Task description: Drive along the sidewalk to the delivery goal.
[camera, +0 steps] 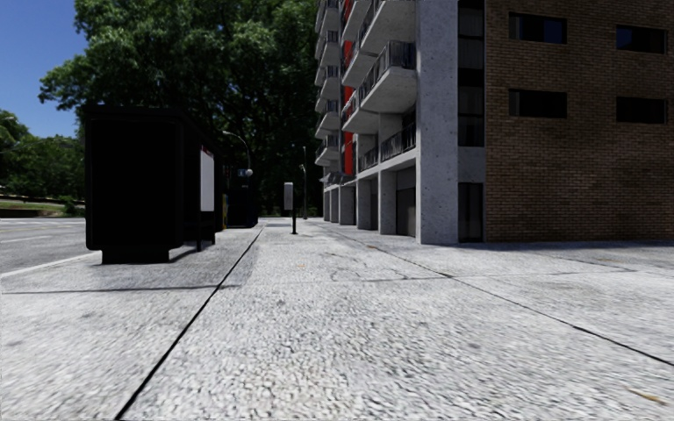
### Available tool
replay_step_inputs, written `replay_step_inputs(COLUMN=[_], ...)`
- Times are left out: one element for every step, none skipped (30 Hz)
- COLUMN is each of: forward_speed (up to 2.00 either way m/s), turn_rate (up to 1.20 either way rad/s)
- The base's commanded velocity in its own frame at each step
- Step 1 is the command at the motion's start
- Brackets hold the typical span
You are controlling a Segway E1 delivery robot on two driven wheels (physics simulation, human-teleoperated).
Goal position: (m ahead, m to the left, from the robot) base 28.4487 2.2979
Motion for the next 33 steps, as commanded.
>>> replay_step_inputs(forward_speed=[2.0, 2.0, 2.0, 2.0, 2.0, 2.0, 2.0, 2.0, 2.0, 2.0, 2.0, 2.0, 2.0, 2.0, 2.0, 2.0, 2.0, 2.0, 2.0, 2.0, 2.0, 2.0, 2.0, 2.0, 2.0, 2.0, 2.0, 2.0, 2.0, 2.0, 2.0, 2.0, 2.0], turn_rate=[-0.08, 0.0, 0.0, 0.0, 0.0, 0.0, 0.0, 0.0, 0.0, 0.0, 0.0, 0.0, 0.0, 0.0, 0.0, 0.0, 0.0, 0.0, 0.0, 0.0, 0.0, 0.0, 0.0, 0.0, 0.0, 0.0, 0.0, 0.0, 0.0, 0.0, 0.0, 0.0, 0.0])
